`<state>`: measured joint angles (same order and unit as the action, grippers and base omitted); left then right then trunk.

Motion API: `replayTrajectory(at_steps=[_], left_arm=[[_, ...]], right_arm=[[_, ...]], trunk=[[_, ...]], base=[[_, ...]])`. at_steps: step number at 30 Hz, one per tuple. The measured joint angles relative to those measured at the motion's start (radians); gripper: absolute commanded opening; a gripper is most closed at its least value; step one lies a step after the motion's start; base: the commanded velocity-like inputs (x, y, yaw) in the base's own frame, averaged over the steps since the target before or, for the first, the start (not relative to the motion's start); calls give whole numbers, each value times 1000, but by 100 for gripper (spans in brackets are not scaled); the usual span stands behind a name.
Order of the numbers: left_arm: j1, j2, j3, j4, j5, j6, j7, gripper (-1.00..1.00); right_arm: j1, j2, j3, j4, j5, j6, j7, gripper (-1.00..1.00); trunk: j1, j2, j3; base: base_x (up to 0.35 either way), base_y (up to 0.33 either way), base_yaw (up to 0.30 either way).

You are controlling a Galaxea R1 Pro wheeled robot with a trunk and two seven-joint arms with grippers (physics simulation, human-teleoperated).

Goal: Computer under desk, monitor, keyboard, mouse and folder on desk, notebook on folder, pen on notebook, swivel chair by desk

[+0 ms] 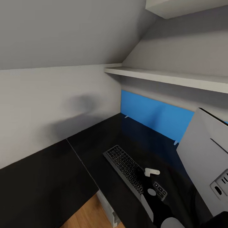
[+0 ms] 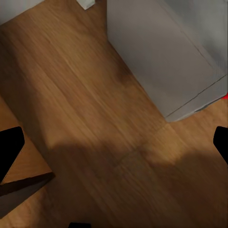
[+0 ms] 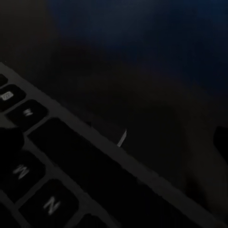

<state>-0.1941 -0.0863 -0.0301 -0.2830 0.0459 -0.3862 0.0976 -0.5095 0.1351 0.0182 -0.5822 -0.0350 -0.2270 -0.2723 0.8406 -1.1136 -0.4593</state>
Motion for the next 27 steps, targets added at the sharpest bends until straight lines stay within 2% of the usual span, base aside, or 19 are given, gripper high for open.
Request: replayTrajectory(at_steps=[18, 27], left_arm=[[0, 0, 0, 0, 0, 0, 0, 100], [0, 0, 0, 0, 0, 0, 0, 100]], right_arm=[[-1, 1, -1, -3, -3, 8, 0, 100], [-1, 2, 1, -3, -2, 9, 3, 100]], trunk=[[0, 0, 0], [1, 0, 0]], base=[[16, 0, 0], [-122, 0, 0]])
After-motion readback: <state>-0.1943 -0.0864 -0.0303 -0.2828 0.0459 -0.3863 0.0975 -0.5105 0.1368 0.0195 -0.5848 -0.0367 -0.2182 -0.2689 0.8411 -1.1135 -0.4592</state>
